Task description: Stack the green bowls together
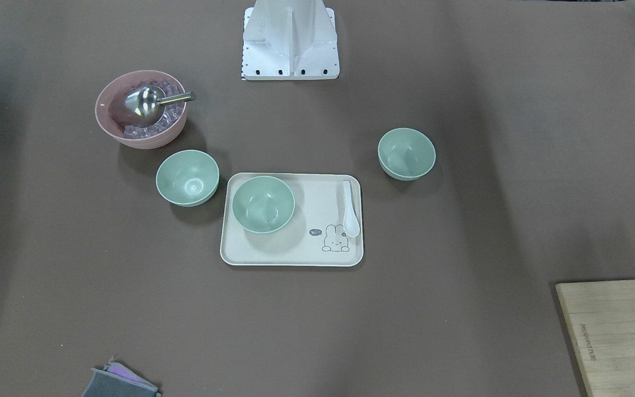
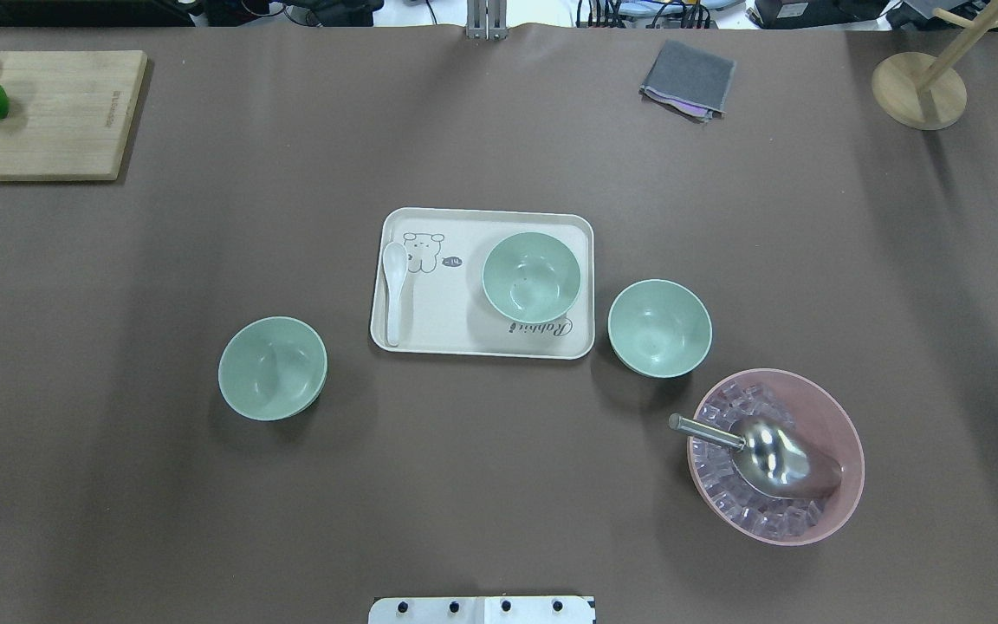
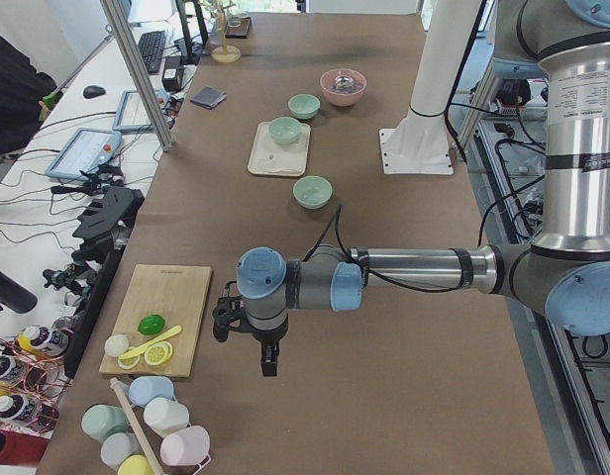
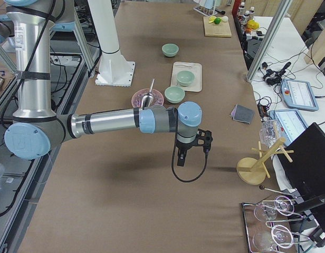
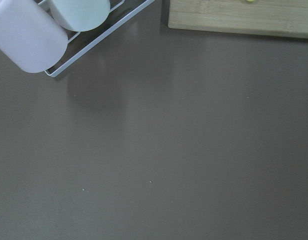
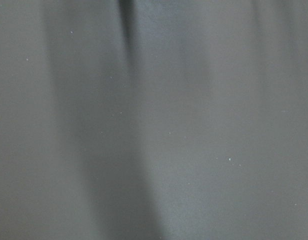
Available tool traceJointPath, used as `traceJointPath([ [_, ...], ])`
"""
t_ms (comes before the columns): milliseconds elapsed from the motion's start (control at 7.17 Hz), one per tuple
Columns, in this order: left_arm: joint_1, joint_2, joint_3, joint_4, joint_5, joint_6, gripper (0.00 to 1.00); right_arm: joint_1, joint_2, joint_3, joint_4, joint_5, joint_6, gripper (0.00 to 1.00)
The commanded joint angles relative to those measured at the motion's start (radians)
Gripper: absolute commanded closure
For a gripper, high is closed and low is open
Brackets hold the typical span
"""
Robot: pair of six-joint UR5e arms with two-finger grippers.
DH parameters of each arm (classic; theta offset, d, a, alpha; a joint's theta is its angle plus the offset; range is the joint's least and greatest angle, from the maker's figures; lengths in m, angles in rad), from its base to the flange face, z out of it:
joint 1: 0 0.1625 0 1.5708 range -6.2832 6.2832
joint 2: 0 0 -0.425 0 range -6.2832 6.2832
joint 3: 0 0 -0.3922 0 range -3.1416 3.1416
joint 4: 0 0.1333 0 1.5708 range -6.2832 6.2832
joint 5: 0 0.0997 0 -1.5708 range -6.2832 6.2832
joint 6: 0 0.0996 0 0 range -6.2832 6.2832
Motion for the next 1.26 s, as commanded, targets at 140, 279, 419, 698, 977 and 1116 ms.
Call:
traceJointPath([
  [140, 0.001, -0.002, 0.008, -0.006, 0.000, -0.006, 0.02, 0.002, 0.001, 0.007, 0.001, 0.003, 0.006, 0.00],
  [279, 0.001, -0.002, 0.014, -0.007, 0.000, -0.005, 0.02, 0.002, 0.000, 0.007, 0.001, 0.005, 0.006, 0.00],
  [419, 0.001, -0.002, 0.017, -0.009, 0.000, -0.002, 0.02, 0.004, -0.002, 0.011, 0.001, 0.005, 0.006, 0.00],
  [698, 0.007, -0.013, -0.030, -0.007, -0.009, -0.008, 0.02, 0.004, 0.001, 0.023, 0.000, 0.007, 0.015, 0.00],
  [977, 0.024, -0.030, -0.036, -0.028, -0.012, -0.006, 0.02, 0.004, 0.005, 0.056, -0.011, 0.007, 0.016, 0.00],
  [1116, 0.063, -0.031, -0.044, -0.115, -0.038, -0.005, 0.02, 0.001, 0.020, 0.056, -0.013, 0.005, 0.016, 0.00],
])
